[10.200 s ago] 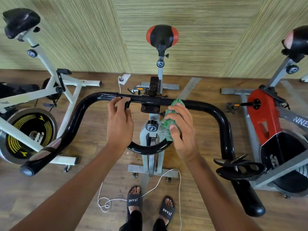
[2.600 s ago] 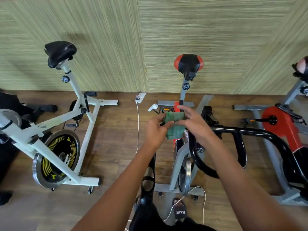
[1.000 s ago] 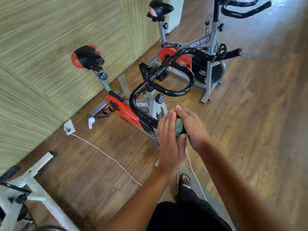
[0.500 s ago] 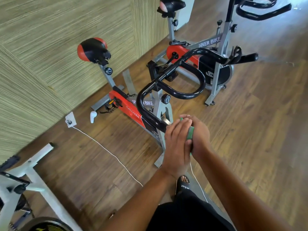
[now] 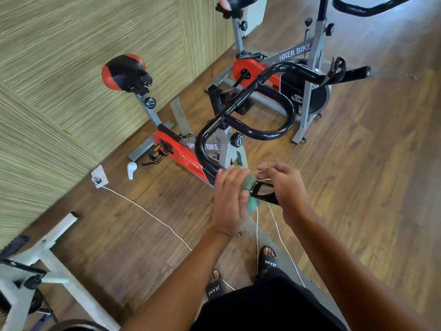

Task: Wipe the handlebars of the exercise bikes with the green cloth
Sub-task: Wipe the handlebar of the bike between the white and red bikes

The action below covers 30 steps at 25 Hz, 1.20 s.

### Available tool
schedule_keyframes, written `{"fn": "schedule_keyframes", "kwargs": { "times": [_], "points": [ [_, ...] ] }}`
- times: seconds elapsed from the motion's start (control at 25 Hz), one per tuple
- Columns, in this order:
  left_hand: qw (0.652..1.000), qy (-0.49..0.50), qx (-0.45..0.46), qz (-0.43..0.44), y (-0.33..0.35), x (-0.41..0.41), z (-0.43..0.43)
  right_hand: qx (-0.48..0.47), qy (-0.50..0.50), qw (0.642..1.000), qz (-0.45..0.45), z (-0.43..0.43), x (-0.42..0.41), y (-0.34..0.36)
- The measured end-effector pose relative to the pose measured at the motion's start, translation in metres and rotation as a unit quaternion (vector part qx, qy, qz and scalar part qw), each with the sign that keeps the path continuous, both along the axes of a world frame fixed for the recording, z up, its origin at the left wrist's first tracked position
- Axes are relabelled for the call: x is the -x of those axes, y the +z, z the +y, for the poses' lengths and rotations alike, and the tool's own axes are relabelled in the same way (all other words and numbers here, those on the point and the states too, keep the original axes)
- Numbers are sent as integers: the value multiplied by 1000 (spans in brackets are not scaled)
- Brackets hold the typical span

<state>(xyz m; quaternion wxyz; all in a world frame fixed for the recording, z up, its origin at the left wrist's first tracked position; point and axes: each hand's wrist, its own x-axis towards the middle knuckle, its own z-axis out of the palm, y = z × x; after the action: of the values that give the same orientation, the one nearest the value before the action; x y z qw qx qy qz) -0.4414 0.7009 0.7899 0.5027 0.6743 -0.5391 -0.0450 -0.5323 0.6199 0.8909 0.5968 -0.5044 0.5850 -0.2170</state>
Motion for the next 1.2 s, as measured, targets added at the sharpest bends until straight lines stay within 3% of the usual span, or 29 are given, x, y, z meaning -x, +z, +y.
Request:
{"fn": "schedule_keyframes", "kwargs": {
  "times": [0.12,0.28,0.36,0.44,0.52,0.6,0.72,0.84,0.96,1.2],
  "points": [
    [997,54,-24,-47,-6,-35,-6,-4,35,999,37,-3,0,3],
    [993,108,-40,1,2,-70,-19,-30,28,999,18,0,1,7],
    [993,107,-43,-16,1,-60,-16,6,69,996,64,-2,0,10],
    [994,92,-46,-41,-1,-48,-12,77,207,958,183,-8,-4,14],
    [994,93,-59,-5,3,-53,-16,113,335,895,270,-12,-10,14],
    [989,116,-76,51,10,-65,-22,104,370,877,288,-15,-14,15],
    [977,127,-139,103,21,-89,-33,80,356,894,261,-13,-12,19],
    [949,106,-280,102,41,-116,-55,53,320,914,245,-11,-12,20],
    [932,64,-356,21,56,-136,-85,54,309,916,251,-11,-12,20],
    [907,41,-395,-138,55,-138,-138,58,292,925,236,-9,-12,12]
  ]
}}
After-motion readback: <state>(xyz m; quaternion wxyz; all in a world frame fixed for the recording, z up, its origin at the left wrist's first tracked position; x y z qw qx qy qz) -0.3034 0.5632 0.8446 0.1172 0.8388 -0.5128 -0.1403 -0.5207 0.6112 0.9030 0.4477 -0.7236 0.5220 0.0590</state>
